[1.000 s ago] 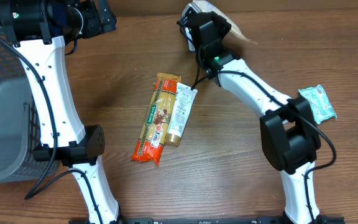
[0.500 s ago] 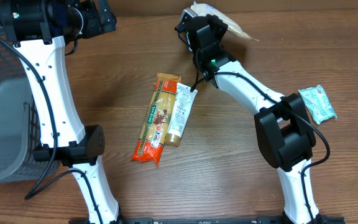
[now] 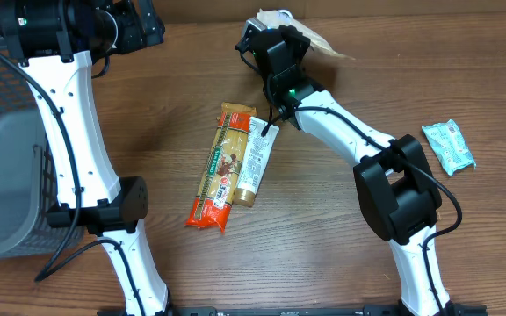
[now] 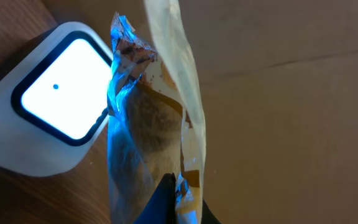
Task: Scan the item barcode
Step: 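Hold the snack bag in front of the white scanner, then carry the snack bag right and drop it beside the tissue pack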
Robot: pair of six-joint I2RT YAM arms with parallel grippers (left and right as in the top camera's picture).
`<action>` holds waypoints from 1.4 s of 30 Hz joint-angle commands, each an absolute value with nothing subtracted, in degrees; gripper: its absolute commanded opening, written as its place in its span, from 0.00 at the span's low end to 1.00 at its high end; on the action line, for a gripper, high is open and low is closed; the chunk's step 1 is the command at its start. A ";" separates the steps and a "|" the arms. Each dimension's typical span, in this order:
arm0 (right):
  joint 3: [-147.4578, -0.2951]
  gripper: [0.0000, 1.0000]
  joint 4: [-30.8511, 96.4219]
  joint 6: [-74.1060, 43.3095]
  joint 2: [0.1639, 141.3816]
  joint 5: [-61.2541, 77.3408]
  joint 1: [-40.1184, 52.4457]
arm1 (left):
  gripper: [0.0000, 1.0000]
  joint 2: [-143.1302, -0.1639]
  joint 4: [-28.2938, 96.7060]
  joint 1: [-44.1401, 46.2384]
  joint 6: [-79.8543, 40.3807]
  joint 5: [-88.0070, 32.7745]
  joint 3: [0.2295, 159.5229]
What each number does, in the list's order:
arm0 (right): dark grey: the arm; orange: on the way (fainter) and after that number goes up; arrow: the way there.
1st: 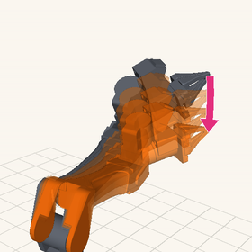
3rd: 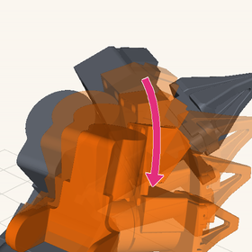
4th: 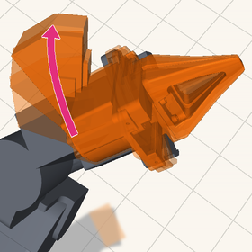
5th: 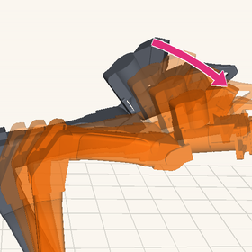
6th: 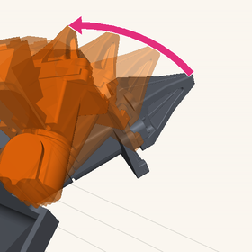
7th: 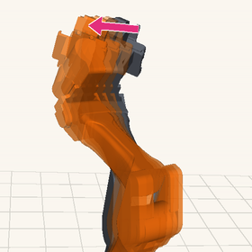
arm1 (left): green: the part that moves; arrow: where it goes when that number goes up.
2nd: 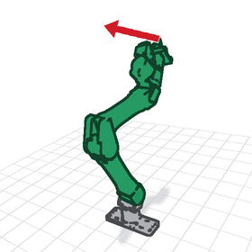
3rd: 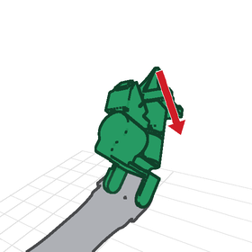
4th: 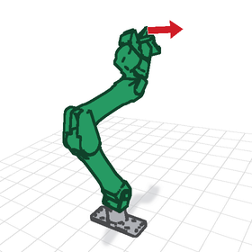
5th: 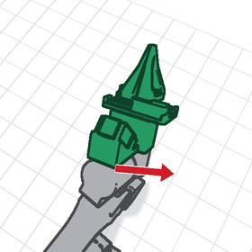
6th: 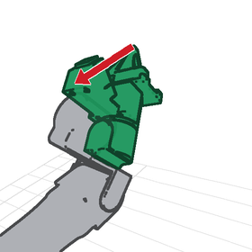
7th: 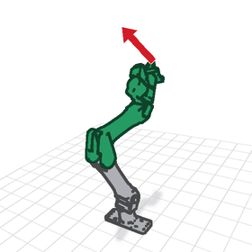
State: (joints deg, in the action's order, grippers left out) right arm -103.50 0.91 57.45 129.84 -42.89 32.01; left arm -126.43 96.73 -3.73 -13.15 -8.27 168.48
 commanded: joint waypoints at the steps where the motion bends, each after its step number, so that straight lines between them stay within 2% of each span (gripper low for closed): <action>1: -104.75 0.04 -2.87 56.38 129.73 -48.34 32.21 | 1.00 -125.47 96.79 -3.27 -13.06 -7.92 168.86; 7: -104.77 0.04 -1.76 43.59 122.54 -50.06 32.29 | 1.00 -125.47 96.79 -3.20 -13.06 -7.90 168.86; 12: -104.77 0.04 12.60 27.75 112.09 -42.06 31.40 | 1.00 -125.47 96.79 -3.20 -13.06 -7.92 168.86; 16: -104.77 0.04 27.81 8.40 101.73 -31.75 28.18 | 1.00 -125.47 96.79 -3.20 -13.06 -7.90 168.86; 17: -104.77 0.04 35.09 -1.50 96.73 -24.93 24.97 | 1.00 -125.47 96.79 -3.20 -13.06 -7.92 168.86; 21: -104.75 0.04 47.94 -16.12 89.62 -6.31 13.89 | 0.99 -125.47 96.79 -3.20 -13.06 -7.90 168.86; 24: -104.51 0.04 55.05 -19.07 88.62 13.52 1.56 | 1.00 -125.47 96.79 -3.20 -13.06 -7.90 168.86; 25: -102.76 0.04 57.49 -19.07 89.14 23.44 -6.72 | 0.99 -125.47 96.79 -3.20 -13.06 -7.92 168.86; 32: -85.69 0.04 51.03 -19.09 89.60 34.28 -26.68 | 1.00 -125.47 96.79 -3.20 -13.06 -7.92 168.86; 37: -67.29 0.04 36.16 -19.55 89.60 36.18 -34.57 | 1.00 -125.47 96.79 -3.20 -13.06 -7.92 168.86; 41: -58.98 0.04 27.09 -19.53 89.60 35.48 -37.50 | 1.00 -125.47 96.79 -3.20 -13.06 -7.90 168.86; 42: -58.04 0.07 26.74 -19.55 89.60 34.59 -38.00 | 0.99 -125.47 96.79 -3.20 -13.06 -7.92 168.86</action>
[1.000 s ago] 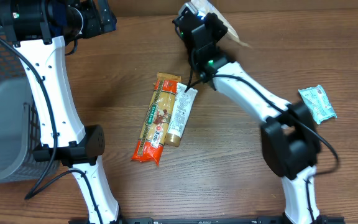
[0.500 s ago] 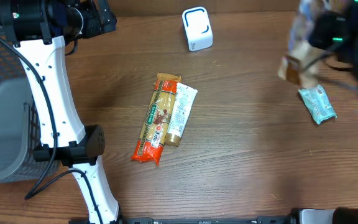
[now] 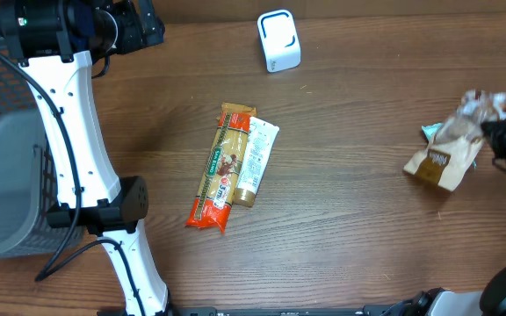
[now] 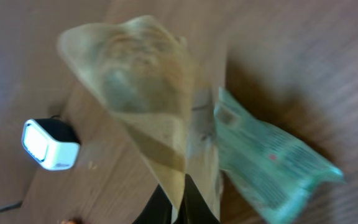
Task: Scan the item barcode
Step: 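Carry the snack bag right and drop it beside the tissue pack, then move the right gripper over to the white Pantene tube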
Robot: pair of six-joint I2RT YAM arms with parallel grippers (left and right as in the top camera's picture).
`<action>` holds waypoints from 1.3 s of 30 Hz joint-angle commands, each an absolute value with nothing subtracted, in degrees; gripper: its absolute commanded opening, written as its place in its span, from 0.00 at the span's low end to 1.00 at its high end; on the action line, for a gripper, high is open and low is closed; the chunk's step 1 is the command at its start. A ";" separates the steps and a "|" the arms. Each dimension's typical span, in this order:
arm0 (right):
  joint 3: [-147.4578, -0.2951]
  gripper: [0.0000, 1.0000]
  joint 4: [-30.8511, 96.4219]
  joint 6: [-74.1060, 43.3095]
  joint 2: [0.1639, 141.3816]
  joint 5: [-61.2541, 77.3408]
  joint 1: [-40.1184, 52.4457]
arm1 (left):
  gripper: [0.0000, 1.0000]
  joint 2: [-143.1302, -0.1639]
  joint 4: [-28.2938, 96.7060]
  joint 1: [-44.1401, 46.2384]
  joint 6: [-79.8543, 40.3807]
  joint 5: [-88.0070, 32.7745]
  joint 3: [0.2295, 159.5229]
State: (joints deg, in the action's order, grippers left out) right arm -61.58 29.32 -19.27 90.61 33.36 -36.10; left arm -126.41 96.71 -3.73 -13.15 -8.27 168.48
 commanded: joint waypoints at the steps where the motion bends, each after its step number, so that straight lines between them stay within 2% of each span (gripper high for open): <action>1: -57.32 0.15 26.92 -19.55 89.60 32.93 -38.39 | 1.00 -125.47 96.79 -3.20 -13.06 -7.92 168.86; 2: -57.01 0.24 27.40 -19.55 89.60 31.57 -38.65 | 0.99 -125.47 96.79 -3.20 -13.06 -7.92 168.86; 8: -57.95 0.33 29.98 -17.67 89.03 28.23 -39.20 | 1.00 -125.47 96.79 -3.20 -13.06 -7.92 168.86; 15: -69.25 0.56 41.76 -17.54 86.35 20.82 -39.03 | 1.00 -125.47 96.79 -3.20 -13.06 -7.90 168.86; 21: -80.09 0.58 51.24 -14.74 85.17 22.13 -35.18 | 0.99 -125.47 96.79 -3.20 -13.06 -7.90 168.86; 25: -79.99 0.59 51.13 -14.76 85.56 32.64 -27.44 | 1.00 -125.47 96.79 -3.20 -13.06 -7.90 168.86; 28: -79.55 0.67 50.65 -14.83 86.87 34.22 -19.33 | 0.99 -125.47 96.79 -3.20 -13.06 -7.90 168.86; 31: -78.59 0.83 47.86 -15.44 89.25 34.20 -9.96 | 0.99 -125.47 96.79 -3.20 -13.06 -7.92 168.86; 39: -77.12 0.85 40.49 -27.18 102.10 34.00 10.87 | 1.00 -125.47 96.79 -3.20 -13.06 -7.92 168.86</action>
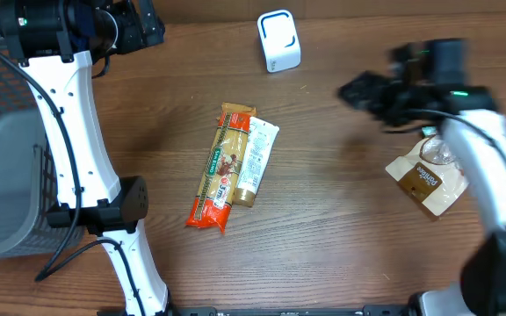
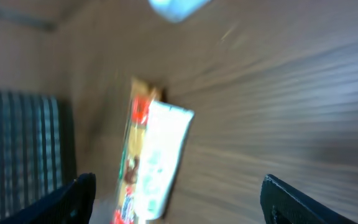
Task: Scan the item barcode
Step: 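Move the right gripper over to the white Pantene tube, then grasp the Pantene tube with the right gripper and lift it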
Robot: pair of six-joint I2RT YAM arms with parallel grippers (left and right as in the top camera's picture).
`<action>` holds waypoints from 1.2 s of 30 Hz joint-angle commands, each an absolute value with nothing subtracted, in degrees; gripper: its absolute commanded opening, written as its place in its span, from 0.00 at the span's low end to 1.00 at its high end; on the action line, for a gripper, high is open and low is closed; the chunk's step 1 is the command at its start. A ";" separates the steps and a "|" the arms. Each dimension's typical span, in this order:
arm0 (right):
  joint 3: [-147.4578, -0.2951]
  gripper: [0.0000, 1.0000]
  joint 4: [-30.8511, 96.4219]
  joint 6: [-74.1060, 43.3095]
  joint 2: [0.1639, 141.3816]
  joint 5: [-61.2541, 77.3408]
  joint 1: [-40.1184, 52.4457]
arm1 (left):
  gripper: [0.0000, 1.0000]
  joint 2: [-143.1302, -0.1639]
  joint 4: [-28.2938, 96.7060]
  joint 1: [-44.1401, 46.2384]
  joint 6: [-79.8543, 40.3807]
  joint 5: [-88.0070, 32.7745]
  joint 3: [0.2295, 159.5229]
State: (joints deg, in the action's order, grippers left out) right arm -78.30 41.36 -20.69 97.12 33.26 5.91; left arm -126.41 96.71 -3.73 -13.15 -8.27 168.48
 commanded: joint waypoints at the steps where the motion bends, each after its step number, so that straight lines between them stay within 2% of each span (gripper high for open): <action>1: -77.12 0.85 39.97 -28.84 103.88 34.00 12.47 | 1.00 -125.47 96.79 -3.20 -13.06 -7.92 168.86; 6: -77.12 0.84 37.01 -34.41 112.42 35.03 19.03 | 0.99 -125.47 96.79 -3.20 -13.06 -7.92 168.86; 10: -77.12 0.81 36.03 -34.57 115.87 36.82 21.54 | 1.00 -125.47 96.79 -3.20 -13.06 -7.90 168.86; 19: -77.10 0.72 33.58 -34.52 117.80 35.59 28.38 | 1.00 -125.47 96.79 -3.20 -13.06 -7.92 168.86; 24: -77.52 0.62 28.77 -33.95 117.75 35.42 32.05 | 1.00 -125.47 96.79 -3.20 -13.06 -7.92 168.86; 27: -79.29 0.60 30.68 -32.56 117.43 33.67 32.45 | 1.00 -125.47 96.79 -3.20 -13.06 -7.92 168.86; 29: -82.74 0.60 36.69 -30.44 116.55 30.00 32.18 | 0.99 -125.47 96.79 -3.20 -13.06 -7.90 168.86; 34: -86.74 0.64 40.77 -28.05 116.09 29.65 33.06 | 1.00 -125.47 96.79 -3.20 -13.06 -7.92 168.86; 36: -86.48 0.57 39.79 -28.05 116.18 29.61 34.24 | 1.00 -125.47 96.79 -3.20 -13.06 -7.90 168.86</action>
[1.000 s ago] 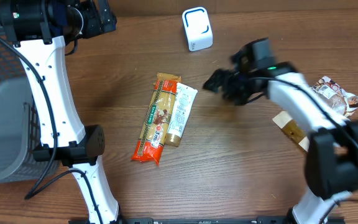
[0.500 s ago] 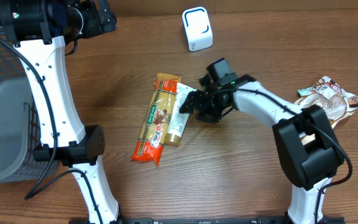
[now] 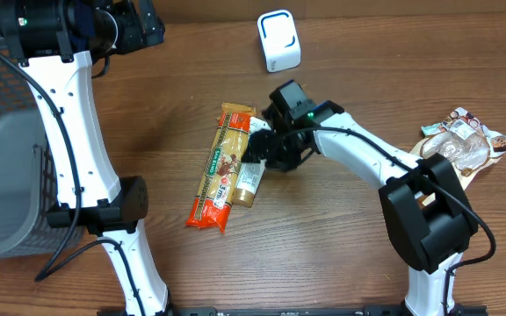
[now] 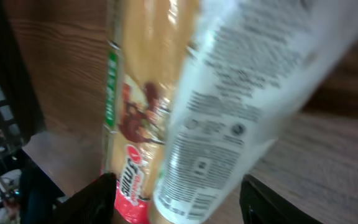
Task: Scan the item barcode
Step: 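Grasp the Pantene tube with the right gripper and lift it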
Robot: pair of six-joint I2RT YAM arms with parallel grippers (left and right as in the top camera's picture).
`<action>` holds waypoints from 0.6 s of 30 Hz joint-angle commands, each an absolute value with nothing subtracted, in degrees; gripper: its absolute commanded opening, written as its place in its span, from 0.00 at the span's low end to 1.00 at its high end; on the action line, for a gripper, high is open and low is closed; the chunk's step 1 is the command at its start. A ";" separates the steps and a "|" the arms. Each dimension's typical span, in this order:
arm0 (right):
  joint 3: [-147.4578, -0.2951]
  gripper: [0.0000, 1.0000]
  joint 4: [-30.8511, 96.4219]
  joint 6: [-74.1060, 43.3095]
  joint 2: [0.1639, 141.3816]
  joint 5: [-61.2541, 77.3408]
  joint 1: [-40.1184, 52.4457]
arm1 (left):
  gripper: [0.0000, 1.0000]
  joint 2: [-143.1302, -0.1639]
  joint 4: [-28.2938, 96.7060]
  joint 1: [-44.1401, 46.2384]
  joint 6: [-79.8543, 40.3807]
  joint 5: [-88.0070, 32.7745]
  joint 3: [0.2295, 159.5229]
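Note:
A white tube [image 3: 251, 168] lies beside an orange-and-red pasta packet [image 3: 220, 167] at mid-table. My right gripper [image 3: 269, 151] is low over the tube's upper end and open. In the right wrist view, the blurred tube [image 4: 229, 112] with its printed barcode runs between the dark fingers [image 4: 95, 202] of my right gripper [image 4: 182, 208], the packet [image 4: 135, 106] to its left. The white scanner [image 3: 278, 40] stands at the back. A brown snack bag [image 3: 460, 147] lies far right. My left gripper [image 3: 139, 26] is raised at the back left, its jaws unclear.
A grey mesh basket fills the left edge, beside the left arm's white links. A teal packet [image 3: 429, 131] peeks out from under the snack bag at the right.
My right gripper was open in the air right of the scanner. It is now down over the white tube, still open. The snack bag lies a little farther right.
My right gripper held the brown snack bag up to the lit scanner. Then it held the bag at the far right over the teal packet. Then the bag lay on the table and the gripper was open. Now the gripper straddles the white tube.

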State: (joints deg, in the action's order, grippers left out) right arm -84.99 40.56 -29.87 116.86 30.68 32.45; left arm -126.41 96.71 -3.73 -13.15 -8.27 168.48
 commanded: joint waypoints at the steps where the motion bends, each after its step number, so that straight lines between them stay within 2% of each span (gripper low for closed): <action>1: -86.15 0.54 38.92 -28.08 116.25 29.61 34.94 | 1.00 -125.47 96.79 -3.20 -13.06 -7.90 168.86; 4: -85.58 0.36 36.18 -28.27 116.79 28.86 37.58 | 1.00 -125.47 96.79 -3.18 -13.06 -7.90 168.86; 8: -85.56 0.27 35.79 -32.01 118.65 22.06 41.34 | 0.99 -125.47 96.79 -3.18 -13.06 -7.92 168.86; 14: -85.56 0.18 38.28 -33.04 120.36 17.96 43.40 | 1.00 -125.47 96.79 -3.20 -13.06 -7.90 168.86; 18: -85.58 0.21 42.89 -32.97 120.33 17.56 43.00 | 1.00 -125.47 96.79 -3.18 -13.06 -7.92 168.86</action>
State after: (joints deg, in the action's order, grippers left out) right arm -85.43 41.08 -32.53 120.18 20.10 43.83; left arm -126.41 96.71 -3.73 -13.15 -8.27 168.48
